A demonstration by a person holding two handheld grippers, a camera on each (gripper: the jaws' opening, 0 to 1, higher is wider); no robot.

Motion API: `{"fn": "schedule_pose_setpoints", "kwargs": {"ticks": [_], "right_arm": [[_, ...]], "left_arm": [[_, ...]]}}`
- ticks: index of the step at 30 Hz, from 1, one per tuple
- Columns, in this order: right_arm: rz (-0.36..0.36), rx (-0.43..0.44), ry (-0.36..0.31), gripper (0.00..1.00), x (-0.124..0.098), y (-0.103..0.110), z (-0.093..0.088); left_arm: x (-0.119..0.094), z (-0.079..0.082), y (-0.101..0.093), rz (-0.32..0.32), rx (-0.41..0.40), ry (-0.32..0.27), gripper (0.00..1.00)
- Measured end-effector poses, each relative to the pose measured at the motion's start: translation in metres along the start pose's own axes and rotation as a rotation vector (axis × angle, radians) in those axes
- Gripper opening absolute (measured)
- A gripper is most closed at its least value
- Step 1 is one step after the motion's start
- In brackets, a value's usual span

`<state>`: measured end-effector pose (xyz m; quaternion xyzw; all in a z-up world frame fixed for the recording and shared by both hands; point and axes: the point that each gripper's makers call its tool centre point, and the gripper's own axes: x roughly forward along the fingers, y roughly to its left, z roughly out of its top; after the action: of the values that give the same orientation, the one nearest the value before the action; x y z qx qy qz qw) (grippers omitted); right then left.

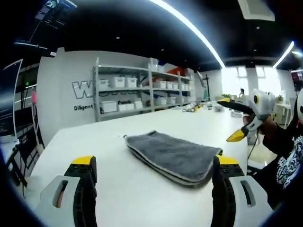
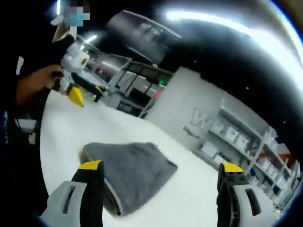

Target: Open the folded towel by lifting each exposed corner and separating the folded layers until the towel lies flat within the target outline without major curled edges

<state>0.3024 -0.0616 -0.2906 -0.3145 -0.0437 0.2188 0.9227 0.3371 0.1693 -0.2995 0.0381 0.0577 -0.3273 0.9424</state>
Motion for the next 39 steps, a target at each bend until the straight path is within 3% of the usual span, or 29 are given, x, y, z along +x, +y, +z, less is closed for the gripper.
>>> {"fn": "schedule_pose_setpoints", "kwargs": {"ticks": [3, 8, 12, 19, 28, 39], "right_arm": [[0.003, -0.039, -0.009, 1.0, 0.003, 0.009, 0.002], [0.033, -0.227, -0.051, 1.0, 0.01, 0.033, 0.01], [0.077, -0.351, -0.045, 1.0, 0.022, 0.063, 0.006], [0.097, -0.44, -0.04, 1.0, 0.041, 0.089, 0.001], [0.067, -0.476, -0.044, 1.0, 0.047, 0.087, 0.002], [-0.002, -0.488, -0.107, 0.99, 0.049, 0.073, 0.023]], "left_arm": [[0.0, 0.001, 0.002, 0.003, -0.007, -0.001, 1.0], [0.0, 0.004, 0.001, -0.005, -0.011, -0.005, 1.0], [0.0, 0.006, 0.001, -0.004, -0.015, -0.014, 1.0], [0.0, 0.008, -0.003, -0.014, -0.017, -0.019, 1.0], [0.0, 0.008, -0.002, -0.017, -0.018, -0.019, 1.0], [0.001, 0.008, -0.001, -0.019, -0.02, -0.012, 1.0]]}}
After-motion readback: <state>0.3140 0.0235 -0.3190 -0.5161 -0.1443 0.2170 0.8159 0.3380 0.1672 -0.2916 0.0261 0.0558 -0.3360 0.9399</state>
